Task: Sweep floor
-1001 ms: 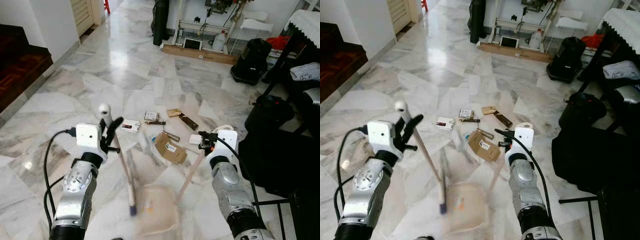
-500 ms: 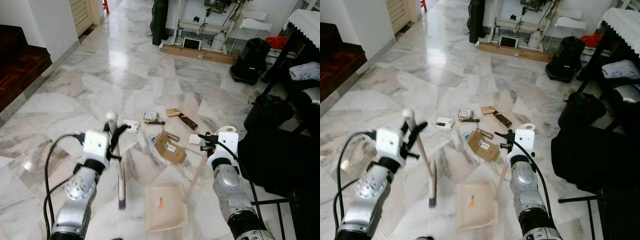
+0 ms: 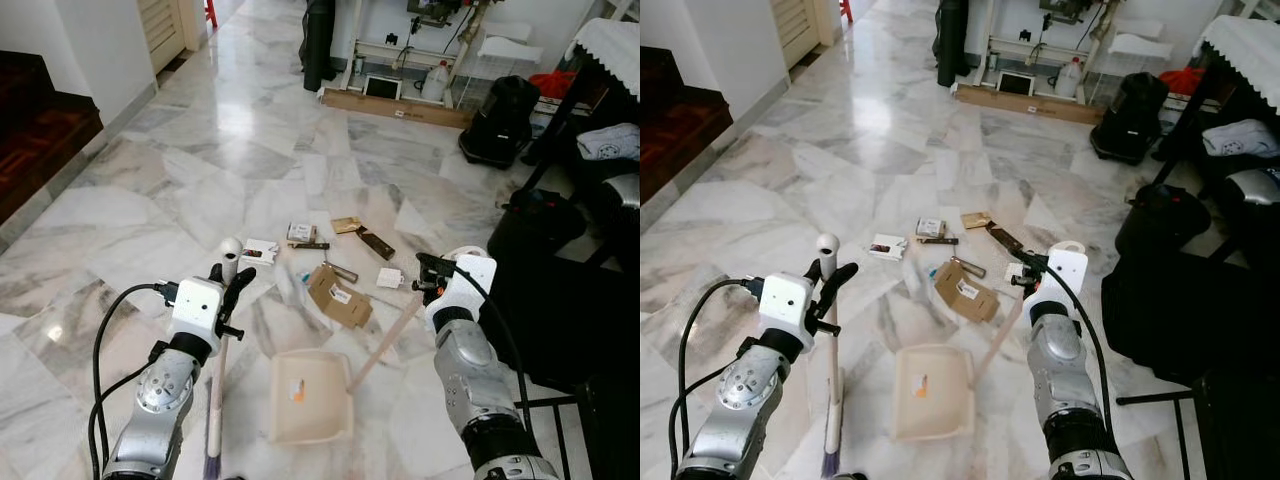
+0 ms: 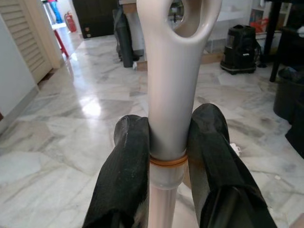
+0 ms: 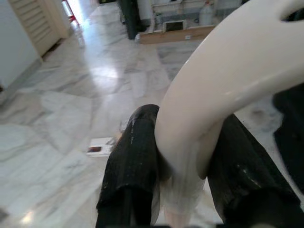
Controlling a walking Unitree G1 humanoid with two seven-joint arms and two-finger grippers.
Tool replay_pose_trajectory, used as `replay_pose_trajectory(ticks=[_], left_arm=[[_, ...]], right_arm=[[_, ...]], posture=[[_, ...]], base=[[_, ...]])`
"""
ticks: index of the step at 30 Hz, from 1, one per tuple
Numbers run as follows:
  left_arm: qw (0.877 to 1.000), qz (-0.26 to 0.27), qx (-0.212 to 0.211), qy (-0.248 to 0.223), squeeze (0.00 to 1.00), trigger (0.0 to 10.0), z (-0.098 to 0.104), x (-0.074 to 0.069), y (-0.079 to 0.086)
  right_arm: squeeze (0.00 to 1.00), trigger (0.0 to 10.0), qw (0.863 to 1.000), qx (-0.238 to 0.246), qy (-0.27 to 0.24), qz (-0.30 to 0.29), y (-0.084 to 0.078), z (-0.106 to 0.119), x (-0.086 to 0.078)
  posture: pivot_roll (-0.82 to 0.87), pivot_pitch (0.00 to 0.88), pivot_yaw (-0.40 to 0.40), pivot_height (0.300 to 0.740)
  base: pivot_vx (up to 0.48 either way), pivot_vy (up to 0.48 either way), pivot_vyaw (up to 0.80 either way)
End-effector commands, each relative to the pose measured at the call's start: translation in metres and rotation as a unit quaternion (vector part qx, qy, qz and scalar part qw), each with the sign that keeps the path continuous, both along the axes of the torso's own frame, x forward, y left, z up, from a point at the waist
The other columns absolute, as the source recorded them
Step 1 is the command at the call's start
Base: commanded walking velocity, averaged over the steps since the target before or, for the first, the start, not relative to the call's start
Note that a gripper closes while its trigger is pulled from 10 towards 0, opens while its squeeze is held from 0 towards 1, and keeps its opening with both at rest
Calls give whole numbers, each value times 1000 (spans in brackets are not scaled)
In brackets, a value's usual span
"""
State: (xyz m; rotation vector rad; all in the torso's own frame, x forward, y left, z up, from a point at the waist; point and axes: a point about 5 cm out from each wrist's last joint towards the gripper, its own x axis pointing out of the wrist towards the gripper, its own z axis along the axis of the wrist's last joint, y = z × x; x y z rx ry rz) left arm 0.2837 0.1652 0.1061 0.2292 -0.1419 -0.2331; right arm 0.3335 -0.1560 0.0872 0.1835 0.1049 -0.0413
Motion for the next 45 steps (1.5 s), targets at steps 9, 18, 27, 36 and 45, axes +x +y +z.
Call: replay_pose_trajectory(ticks=[9,18,27,36,45], left_arm=[[999,6,19,-26,0,10000,4,5,3],[999,11,27,-21,0,10000,-1,4,4],[999,16,27,-20,0,10000,-2,5,6],[998,63,-3,14,0,10000,-8,11,10],[996,85,-16,25,0,10000,-10,14,15]], right_arm=[[0,10000,997,64,-1,53,18,23,7],[0,10000,995,92,11,49,17,26,6],[0,10000,993,101,15,51,19,29,7],[0,10000,993,106,18,46,19,30,7],[0,10000,993,108,19,46,19,31,7]], posture=[[70,67,-96,740],[72,62,-97,740],[72,65,-98,740],[70,69,-96,740],[71,74,-97,740]], base=[[0,0,0],[0,0,0],[0,0,0],[0,0,0],[0,0,0]])
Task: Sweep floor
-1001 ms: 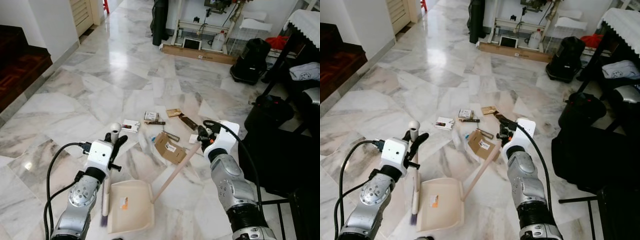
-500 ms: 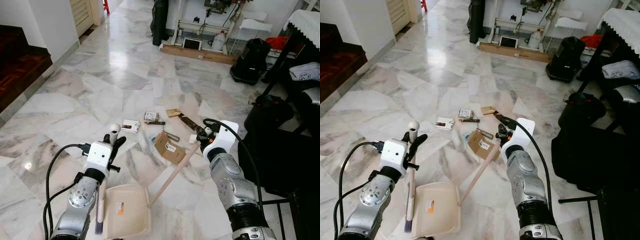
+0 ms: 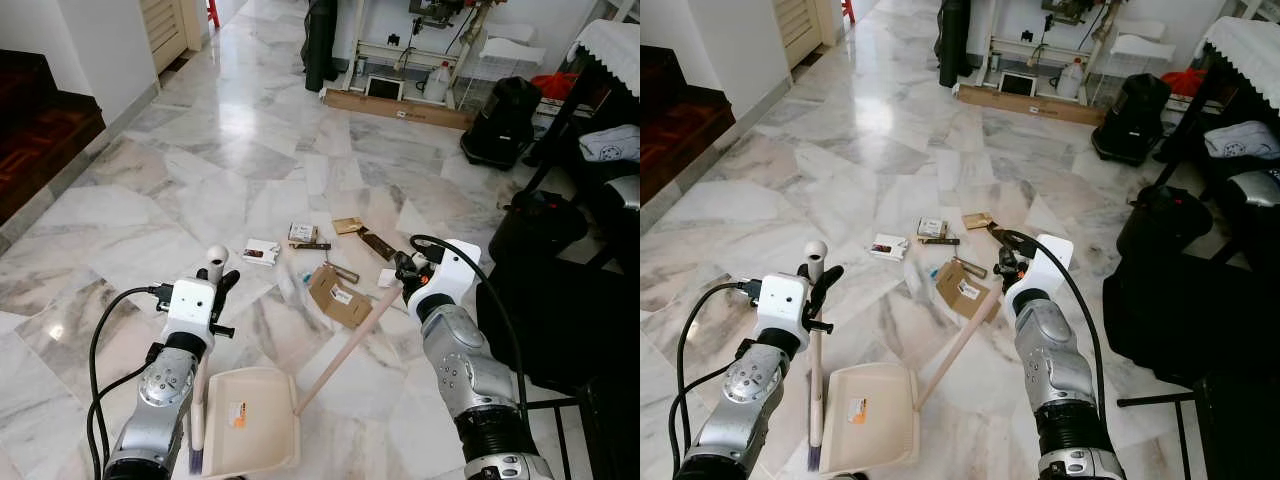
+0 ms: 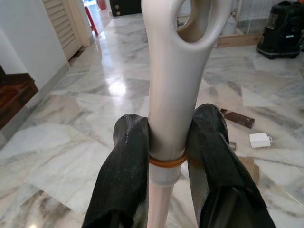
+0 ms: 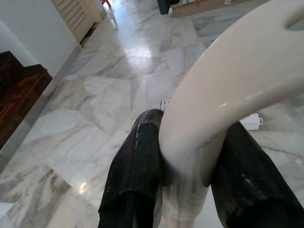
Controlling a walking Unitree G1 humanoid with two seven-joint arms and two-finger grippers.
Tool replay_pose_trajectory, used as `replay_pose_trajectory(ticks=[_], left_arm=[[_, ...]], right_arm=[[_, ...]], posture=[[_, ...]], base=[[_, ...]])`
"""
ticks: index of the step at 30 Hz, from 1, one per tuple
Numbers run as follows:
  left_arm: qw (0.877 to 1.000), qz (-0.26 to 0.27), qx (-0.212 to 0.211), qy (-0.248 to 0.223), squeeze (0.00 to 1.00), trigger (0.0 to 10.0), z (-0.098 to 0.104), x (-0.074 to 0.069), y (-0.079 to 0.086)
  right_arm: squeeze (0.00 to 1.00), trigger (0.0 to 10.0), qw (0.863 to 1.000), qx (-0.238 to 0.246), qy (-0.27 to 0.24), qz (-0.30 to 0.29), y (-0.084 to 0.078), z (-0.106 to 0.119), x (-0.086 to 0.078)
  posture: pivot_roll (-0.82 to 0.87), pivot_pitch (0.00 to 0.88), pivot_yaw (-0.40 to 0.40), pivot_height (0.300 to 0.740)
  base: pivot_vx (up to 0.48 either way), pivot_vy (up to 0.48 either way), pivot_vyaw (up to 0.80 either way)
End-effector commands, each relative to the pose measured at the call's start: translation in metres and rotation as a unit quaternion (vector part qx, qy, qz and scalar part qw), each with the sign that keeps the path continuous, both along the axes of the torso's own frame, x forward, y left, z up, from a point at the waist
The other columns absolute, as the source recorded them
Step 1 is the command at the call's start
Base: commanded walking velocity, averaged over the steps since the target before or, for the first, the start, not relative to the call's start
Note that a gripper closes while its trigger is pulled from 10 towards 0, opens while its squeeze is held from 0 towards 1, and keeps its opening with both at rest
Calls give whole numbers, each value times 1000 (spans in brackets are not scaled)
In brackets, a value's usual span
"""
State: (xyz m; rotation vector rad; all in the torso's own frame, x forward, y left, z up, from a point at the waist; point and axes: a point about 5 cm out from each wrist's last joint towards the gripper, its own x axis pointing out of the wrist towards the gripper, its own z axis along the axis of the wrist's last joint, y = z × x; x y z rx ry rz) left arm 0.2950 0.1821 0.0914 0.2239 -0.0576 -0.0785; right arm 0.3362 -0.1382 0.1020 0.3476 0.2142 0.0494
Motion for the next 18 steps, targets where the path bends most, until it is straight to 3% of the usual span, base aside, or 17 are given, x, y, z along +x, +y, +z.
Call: replay_pose_trajectory(ticks=[1,18], left_arm=[[1000,5,-13,-8,0,10000,5,3,-2],[997,68,-40,18,0,10000,3,9,5]], right_arm=[[0,10000,999,24,-28,-3,1,16,5],[0,10000,999,30,-26,-3,4,16,5]], posture=[[72,75,-97,740],[76,83,-95,740]], base=[[0,0,0],[0,0,0]])
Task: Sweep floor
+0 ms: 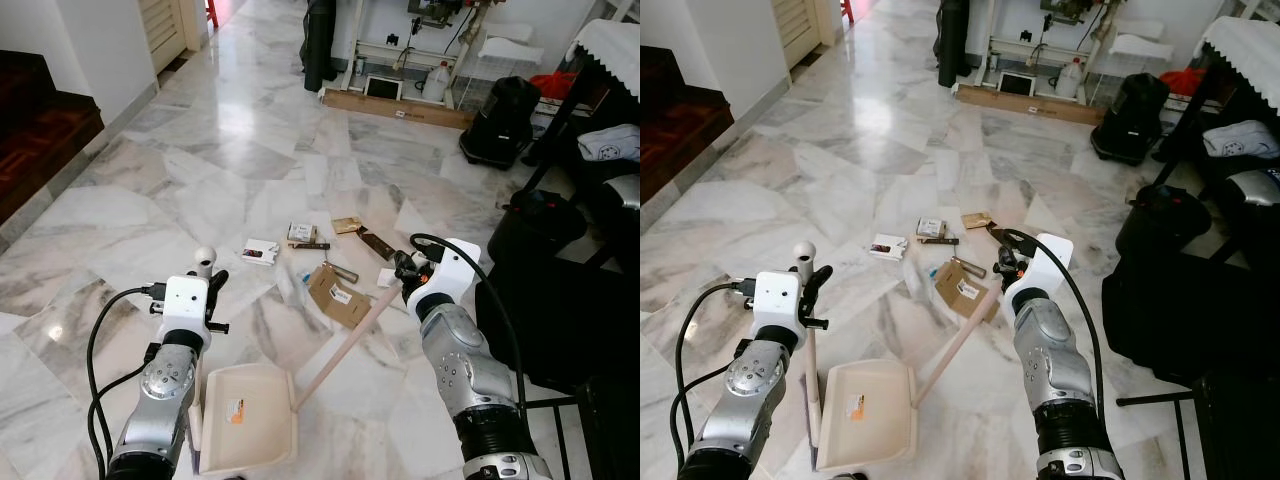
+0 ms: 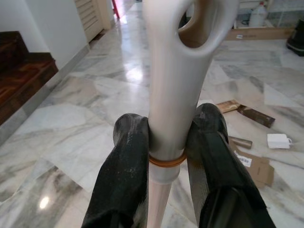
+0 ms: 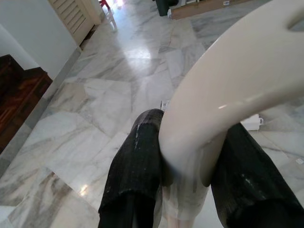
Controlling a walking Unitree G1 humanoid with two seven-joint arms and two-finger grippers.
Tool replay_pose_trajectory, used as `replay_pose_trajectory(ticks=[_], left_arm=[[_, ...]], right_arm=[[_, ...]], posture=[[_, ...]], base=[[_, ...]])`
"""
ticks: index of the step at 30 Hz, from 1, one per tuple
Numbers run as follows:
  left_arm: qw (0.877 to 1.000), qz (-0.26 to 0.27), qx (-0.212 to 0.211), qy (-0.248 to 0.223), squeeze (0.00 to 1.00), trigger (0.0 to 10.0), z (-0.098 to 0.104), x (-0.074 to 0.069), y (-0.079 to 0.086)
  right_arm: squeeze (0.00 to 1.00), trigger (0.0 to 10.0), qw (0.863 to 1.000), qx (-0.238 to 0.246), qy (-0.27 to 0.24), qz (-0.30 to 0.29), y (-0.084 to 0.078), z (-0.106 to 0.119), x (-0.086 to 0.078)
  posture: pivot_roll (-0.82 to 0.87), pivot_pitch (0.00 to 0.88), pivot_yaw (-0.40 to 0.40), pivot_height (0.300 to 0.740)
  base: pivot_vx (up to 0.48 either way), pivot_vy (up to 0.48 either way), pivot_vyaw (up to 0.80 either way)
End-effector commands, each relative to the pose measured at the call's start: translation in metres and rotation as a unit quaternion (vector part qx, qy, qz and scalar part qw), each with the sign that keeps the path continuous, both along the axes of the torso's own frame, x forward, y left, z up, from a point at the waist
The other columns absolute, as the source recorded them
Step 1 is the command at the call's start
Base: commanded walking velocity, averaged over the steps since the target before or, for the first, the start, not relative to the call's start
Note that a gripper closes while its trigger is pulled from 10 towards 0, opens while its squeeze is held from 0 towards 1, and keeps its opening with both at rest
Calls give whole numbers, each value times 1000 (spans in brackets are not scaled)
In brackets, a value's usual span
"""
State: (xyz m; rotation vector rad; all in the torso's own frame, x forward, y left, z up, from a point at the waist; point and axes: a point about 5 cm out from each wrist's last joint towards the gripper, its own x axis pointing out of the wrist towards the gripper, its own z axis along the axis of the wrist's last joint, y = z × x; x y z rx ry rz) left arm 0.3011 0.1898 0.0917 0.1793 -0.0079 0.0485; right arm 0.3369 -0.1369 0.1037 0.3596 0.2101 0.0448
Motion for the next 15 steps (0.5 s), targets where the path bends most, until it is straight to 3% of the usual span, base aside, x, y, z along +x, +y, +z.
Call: replay_pose_trajectory(ticks=[1,11,13,15], left_arm=[[1000,4,-16,-2,0,10000,3,3,-2],[1000,-7,-28,-6,0,10000,5,4,-7],[999,-27,26,-17,0,10000,7,2,-5],[998,-35,47,-21,0,10000,8,1,-5]], right_arm=[[0,10000,999,24,-25,0,3,14,4],[0,10000,999,25,-23,-2,3,11,3],[0,10000,999,-14,-34,-16,-3,11,3],[0,10000,998,-43,-43,-18,-6,12,3]], posture=[[76,83,-95,740],[75,82,-94,740],[75,82,-94,740],[75,82,-94,740]], base=[[0,0,0],[0,0,0],[0,0,0],[0,0,0]])
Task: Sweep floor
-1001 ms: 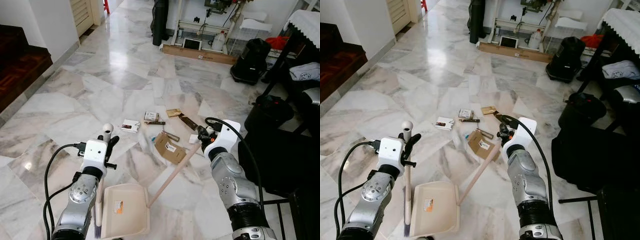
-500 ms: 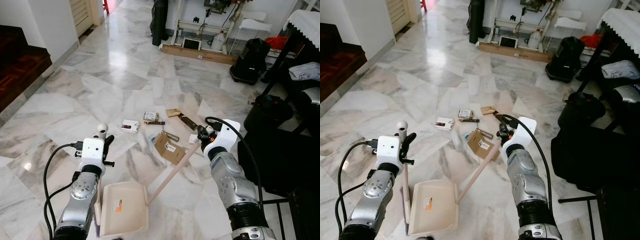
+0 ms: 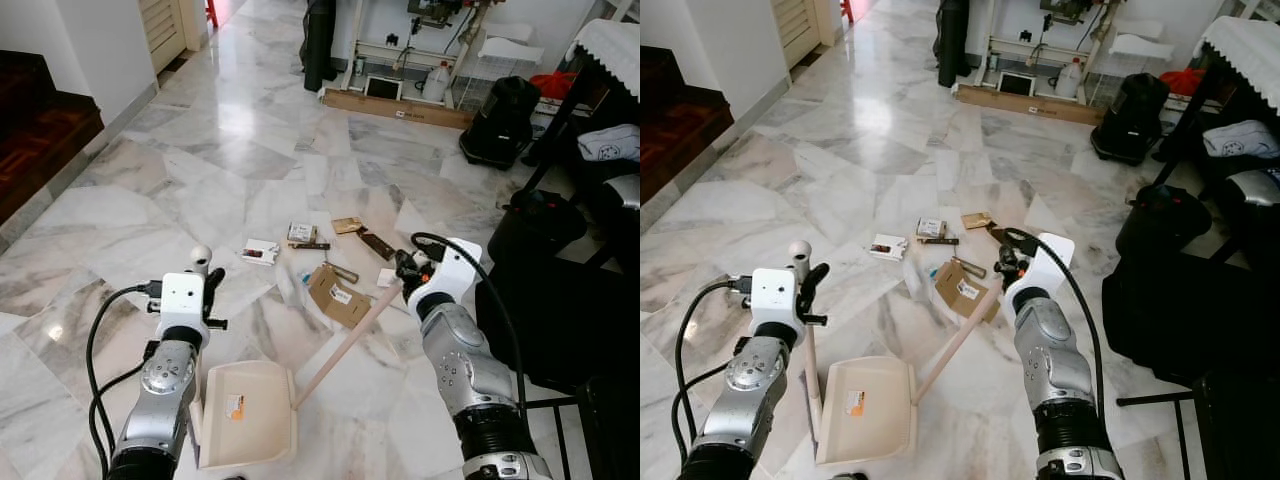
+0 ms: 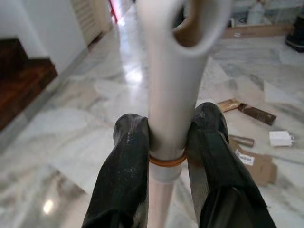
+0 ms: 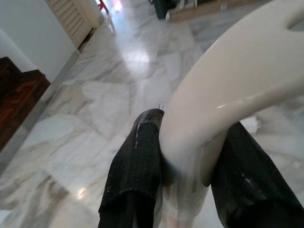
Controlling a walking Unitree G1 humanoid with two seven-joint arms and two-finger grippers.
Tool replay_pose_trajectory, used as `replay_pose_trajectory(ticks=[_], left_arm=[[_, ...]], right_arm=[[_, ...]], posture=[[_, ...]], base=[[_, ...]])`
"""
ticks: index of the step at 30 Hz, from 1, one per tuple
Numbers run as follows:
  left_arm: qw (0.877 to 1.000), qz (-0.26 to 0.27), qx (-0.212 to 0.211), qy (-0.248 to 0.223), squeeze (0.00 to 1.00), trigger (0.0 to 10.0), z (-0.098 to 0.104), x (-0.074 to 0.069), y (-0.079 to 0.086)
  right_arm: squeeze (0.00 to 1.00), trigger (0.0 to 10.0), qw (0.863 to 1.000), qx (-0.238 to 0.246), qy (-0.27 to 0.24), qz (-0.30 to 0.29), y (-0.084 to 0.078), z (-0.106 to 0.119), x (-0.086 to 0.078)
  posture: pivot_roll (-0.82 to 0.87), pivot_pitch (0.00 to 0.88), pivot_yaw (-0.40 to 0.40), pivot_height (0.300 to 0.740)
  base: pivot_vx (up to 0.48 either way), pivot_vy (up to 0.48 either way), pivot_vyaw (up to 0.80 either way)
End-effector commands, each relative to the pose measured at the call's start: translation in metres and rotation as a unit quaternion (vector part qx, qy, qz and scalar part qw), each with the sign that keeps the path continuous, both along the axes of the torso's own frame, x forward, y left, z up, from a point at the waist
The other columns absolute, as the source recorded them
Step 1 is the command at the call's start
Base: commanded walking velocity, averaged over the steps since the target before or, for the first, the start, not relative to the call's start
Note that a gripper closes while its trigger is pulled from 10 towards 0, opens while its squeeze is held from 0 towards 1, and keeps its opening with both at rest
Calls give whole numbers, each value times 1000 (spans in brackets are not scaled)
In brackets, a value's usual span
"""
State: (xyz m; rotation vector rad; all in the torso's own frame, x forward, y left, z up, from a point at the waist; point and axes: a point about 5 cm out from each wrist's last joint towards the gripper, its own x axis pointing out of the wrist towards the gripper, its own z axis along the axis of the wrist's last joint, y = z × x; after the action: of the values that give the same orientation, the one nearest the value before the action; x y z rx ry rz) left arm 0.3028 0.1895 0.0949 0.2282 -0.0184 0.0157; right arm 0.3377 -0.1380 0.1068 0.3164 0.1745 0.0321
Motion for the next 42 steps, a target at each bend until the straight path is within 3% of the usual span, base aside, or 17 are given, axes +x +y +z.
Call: replay_pose_trajectory(ticks=[1,4,14,23,30,42], left_arm=[[999,-29,23,-30,0,10000,7,-2,-7],[996,-59,21,-60,0,10000,13,-6,-13],[990,-107,-9,-87,0,10000,16,-14,-22],[989,-88,-53,-109,0,10000,26,-8,-17],[986,-103,-48,-120,0,10000,29,-7,-28],[989,-91,-49,-102,0,10000,23,-6,-27]], right_arm=[[0,10000,999,-32,-35,-17,-6,9,2],[0,10000,996,-63,-57,-36,-11,10,0],[0,10000,985,-135,-95,-43,-15,4,-6],[0,10000,984,-133,-105,-57,-17,0,-9],[0,10000,984,-126,-116,-54,-12,1,-8],[0,10000,984,-126,-115,-48,-8,-2,-7]], posture=[[76,82,-93,740],[76,79,-93,740],[80,70,-93,740],[85,57,-90,740],[88,46,-90,740],[90,38,-92,740]], base=[[0,0,0],[0,0,0],[0,0,0],[0,0,0],[0,0,0],[20,0,0]])
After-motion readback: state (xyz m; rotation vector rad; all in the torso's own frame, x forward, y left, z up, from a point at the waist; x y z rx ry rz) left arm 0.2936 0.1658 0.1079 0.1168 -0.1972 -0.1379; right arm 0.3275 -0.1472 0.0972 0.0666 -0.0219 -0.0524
